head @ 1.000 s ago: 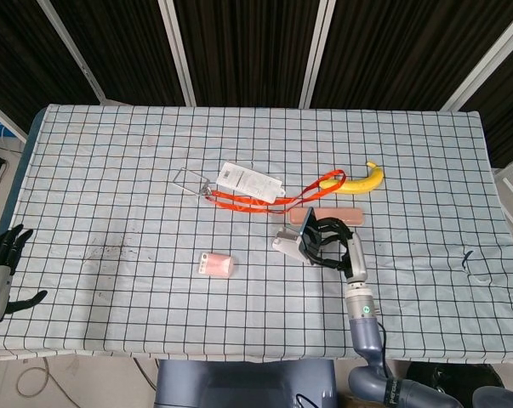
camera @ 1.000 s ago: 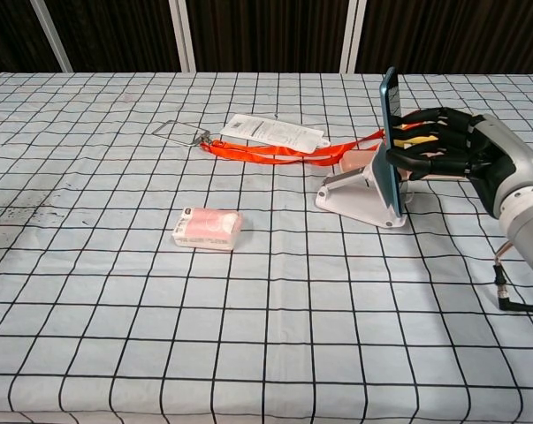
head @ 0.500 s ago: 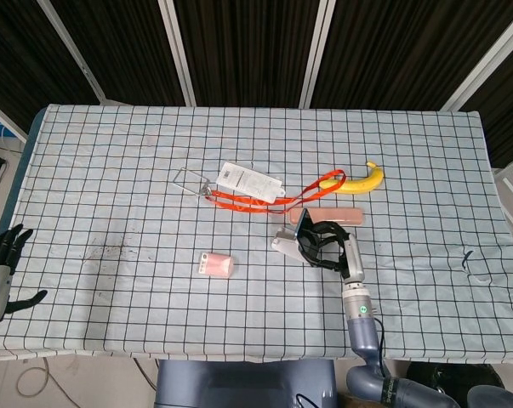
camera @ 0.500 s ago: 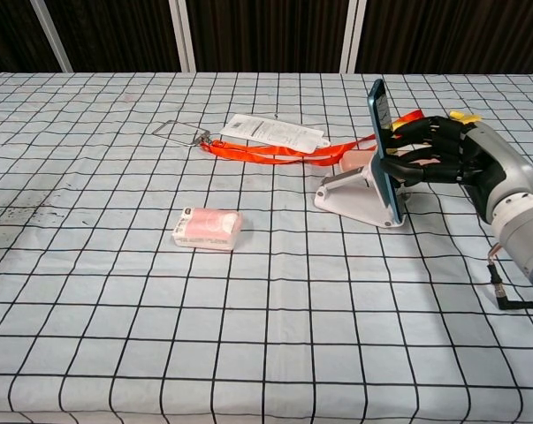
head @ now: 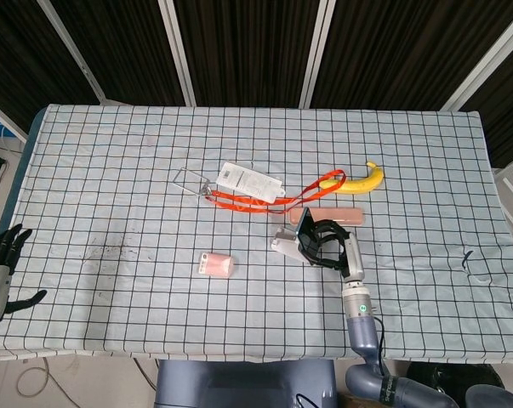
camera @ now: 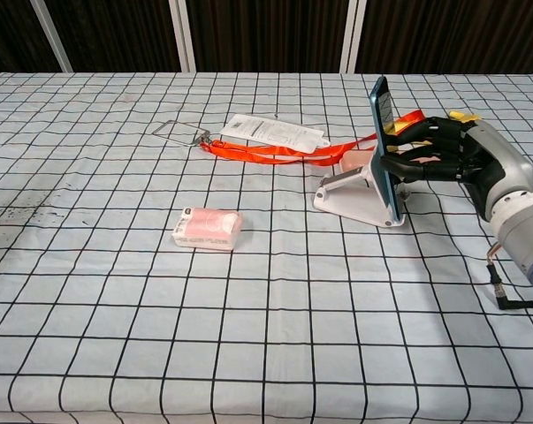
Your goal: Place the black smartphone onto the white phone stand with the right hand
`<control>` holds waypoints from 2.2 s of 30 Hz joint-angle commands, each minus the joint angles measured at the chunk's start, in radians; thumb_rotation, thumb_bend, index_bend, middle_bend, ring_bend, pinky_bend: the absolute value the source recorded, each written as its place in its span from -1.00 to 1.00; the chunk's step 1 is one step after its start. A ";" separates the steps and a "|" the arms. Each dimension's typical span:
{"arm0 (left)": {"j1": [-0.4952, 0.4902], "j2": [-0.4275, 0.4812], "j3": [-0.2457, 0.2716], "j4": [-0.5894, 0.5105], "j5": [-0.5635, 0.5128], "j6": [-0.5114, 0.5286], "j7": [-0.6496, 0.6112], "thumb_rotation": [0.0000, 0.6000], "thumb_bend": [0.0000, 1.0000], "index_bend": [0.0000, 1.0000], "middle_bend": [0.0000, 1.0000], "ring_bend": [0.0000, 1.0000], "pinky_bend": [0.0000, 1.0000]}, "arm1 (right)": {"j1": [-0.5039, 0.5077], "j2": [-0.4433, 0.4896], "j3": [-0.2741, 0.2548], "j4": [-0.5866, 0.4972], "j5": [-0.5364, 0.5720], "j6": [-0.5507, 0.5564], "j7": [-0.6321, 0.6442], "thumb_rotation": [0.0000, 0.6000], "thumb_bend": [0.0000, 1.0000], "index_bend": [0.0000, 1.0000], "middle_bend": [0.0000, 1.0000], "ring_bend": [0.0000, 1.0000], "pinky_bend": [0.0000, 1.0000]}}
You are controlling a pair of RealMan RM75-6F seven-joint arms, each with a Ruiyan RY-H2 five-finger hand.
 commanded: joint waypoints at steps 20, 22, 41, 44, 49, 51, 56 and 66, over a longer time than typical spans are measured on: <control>0.001 0.002 0.001 -0.002 0.003 0.002 -0.004 1.00 -1.00 -1.00 -1.00 -1.00 -1.00 | -0.004 0.020 -0.013 -0.018 0.002 -0.020 -0.024 1.00 -0.44 -0.33 -0.34 -0.42 -0.46; 0.001 0.002 0.001 -0.002 0.003 0.003 -0.005 1.00 -1.00 -1.00 -1.00 -1.00 -1.00 | -0.005 0.022 -0.014 -0.021 0.001 -0.019 -0.027 1.00 -0.49 -0.35 -0.36 -0.44 -0.48; 0.003 0.005 0.004 -0.003 0.014 0.009 -0.011 1.00 -1.00 -1.00 -1.00 -1.00 -1.00 | -0.038 0.084 -0.066 -0.104 -0.016 -0.010 -0.119 1.00 -0.86 -0.90 -0.93 -0.90 -0.67; 0.003 0.005 0.004 -0.003 0.015 0.009 -0.013 1.00 -1.00 -1.00 -1.00 -1.00 -1.00 | -0.046 0.100 -0.075 -0.127 -0.029 0.004 -0.135 1.00 -0.87 -0.94 -0.96 -0.92 -0.68; 0.004 0.007 0.004 -0.003 0.015 0.010 -0.018 1.00 -1.00 -1.00 -1.00 -1.00 -1.00 | -0.082 0.215 -0.125 -0.227 -0.105 0.072 -0.257 1.00 -0.87 -0.96 -0.98 -0.96 -0.68; 0.004 0.007 0.004 -0.003 0.017 0.011 -0.018 1.00 -1.00 -1.00 -1.00 -1.00 -1.00 | -0.091 0.248 -0.132 -0.251 -0.113 0.081 -0.281 1.00 -0.87 -0.96 -0.98 -0.96 -0.68; 0.005 0.005 0.008 0.000 0.032 0.019 -0.008 1.00 -1.00 -1.00 -1.00 -1.00 -1.00 | -0.143 0.399 -0.159 -0.331 -0.111 0.102 -0.334 1.00 -0.84 -0.96 -0.98 -0.96 -0.68; 0.011 -0.007 0.014 0.015 0.049 0.038 0.026 1.00 -1.00 -1.00 -1.00 -1.00 -1.00 | -0.227 0.676 -0.234 -0.424 -0.108 0.141 -0.608 1.00 -0.83 -1.00 -1.00 -1.00 -0.72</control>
